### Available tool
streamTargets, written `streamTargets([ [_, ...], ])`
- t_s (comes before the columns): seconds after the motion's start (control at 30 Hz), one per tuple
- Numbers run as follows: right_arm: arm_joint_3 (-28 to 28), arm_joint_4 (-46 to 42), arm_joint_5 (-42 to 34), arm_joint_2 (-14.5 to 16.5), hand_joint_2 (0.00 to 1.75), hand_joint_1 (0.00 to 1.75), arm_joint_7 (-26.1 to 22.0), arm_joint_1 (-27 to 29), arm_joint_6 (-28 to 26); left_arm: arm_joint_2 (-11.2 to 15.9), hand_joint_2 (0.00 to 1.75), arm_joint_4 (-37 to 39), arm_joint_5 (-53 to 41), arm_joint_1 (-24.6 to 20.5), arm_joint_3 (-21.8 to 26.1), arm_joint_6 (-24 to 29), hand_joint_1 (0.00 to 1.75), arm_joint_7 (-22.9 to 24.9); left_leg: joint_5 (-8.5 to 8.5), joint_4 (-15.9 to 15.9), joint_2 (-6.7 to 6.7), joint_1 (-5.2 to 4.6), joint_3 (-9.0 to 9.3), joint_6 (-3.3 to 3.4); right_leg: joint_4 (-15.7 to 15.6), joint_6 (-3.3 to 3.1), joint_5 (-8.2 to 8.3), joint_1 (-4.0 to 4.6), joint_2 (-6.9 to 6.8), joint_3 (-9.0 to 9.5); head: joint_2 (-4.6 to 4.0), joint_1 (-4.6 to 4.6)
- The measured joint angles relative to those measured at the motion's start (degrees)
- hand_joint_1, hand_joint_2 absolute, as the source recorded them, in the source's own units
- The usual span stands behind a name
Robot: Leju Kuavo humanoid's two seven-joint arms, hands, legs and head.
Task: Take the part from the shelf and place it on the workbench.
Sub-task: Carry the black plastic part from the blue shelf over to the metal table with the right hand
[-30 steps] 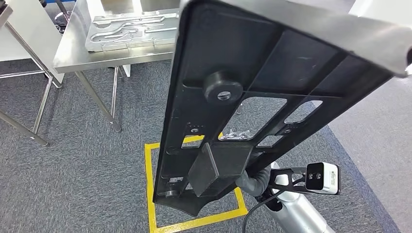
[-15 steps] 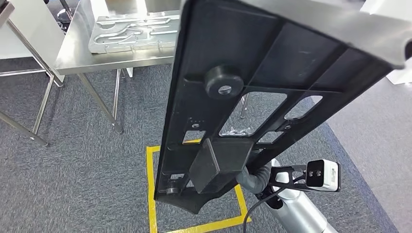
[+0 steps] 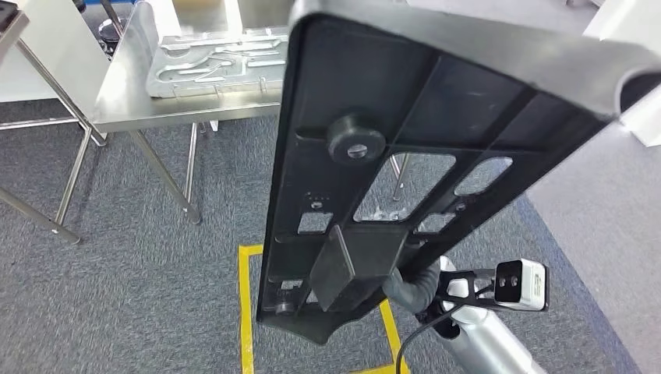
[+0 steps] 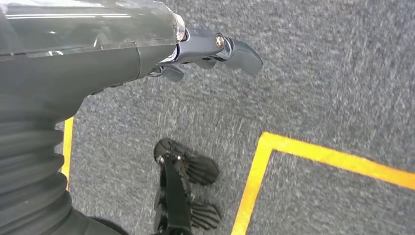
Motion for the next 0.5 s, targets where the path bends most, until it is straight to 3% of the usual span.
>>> streamTargets([
  [0.07,0.0,-0.3,-0.1,-0.1,1.75,1.75,0.0,-0.1,-0.4,0.1,1.75,0.0,-0.1,-0.1,0.0,0.0,0.00,0.0,-0.42,2.8,0.21,0.07,-0.98,-0.46,-0.5,-0.51,-0.28,-0.31,-0.09,1.09,0.00,0.00],
  [0.17,0.0,-0.7,-0.3,-0.2,1.75,1.75,0.0,-0.1,-0.8,0.3,1.75,0.0,-0.3,-0.2,-0.1,0.0,0.00,0.0,-4.03,12.7,0.49,0.53,-6.93,-1.22,-0.7,-0.85,-1.18,-0.43,-0.21,2.33,0.00,-0.01],
  [0.23,0.0,-0.8,-0.4,-0.4,1.75,1.75,0.0,0.2,-1.1,0.4,1.75,0.0,-0.5,0.0,-0.1,0.0,0.00,0.0,-5.37,16.0,0.57,0.91,-10.17,-1.79,-0.7,-0.75,-2.00,-0.47,-0.16,3.24,0.00,-0.01],
  [0.27,0.0,-0.8,-0.4,-0.5,1.75,1.75,0.0,0.4,-1.2,0.5,1.75,0.0,-0.5,0.1,-0.1,0.0,0.00,0.0,-4.30,14.7,0.61,1.08,-10.49,-1.99,-0.7,-0.65,-2.45,-0.50,-0.14,3.84,0.00,-0.01],
  [0.33,0.0,-0.8,-0.5,-0.7,1.75,1.75,0.0,0.5,-1.4,0.5,1.75,0.0,-0.6,0.2,-0.1,0.0,0.00,0.0,1.16,7.5,0.80,1.37,-8.89,-2.09,-0.7,-0.31,-3.45,-0.55,-0.12,5.12,0.00,-0.01],
  [0.4,0.0,-0.8,-0.5,-1.0,1.75,1.75,-0.1,0.6,-1.4,0.6,1.75,0.0,-0.7,0.1,-0.1,0.0,0.00,0.0,4.91,1.7,1.08,1.16,-7.54,-1.63,-0.8,0.27,-4.18,-0.54,-0.12,5.75,0.00,-0.01],
  [0.5,0.0,-1.0,-0.5,-1.2,1.75,1.75,-0.1,0.8,-1.4,0.7,1.75,0.0,-0.7,0.2,-0.2,0.0,0.00,0.1,5.26,0.3,1.05,0.74,-7.10,-0.18,-0.6,1.36,-4.38,-0.52,-0.09,5.91,0.00,-0.01],
])
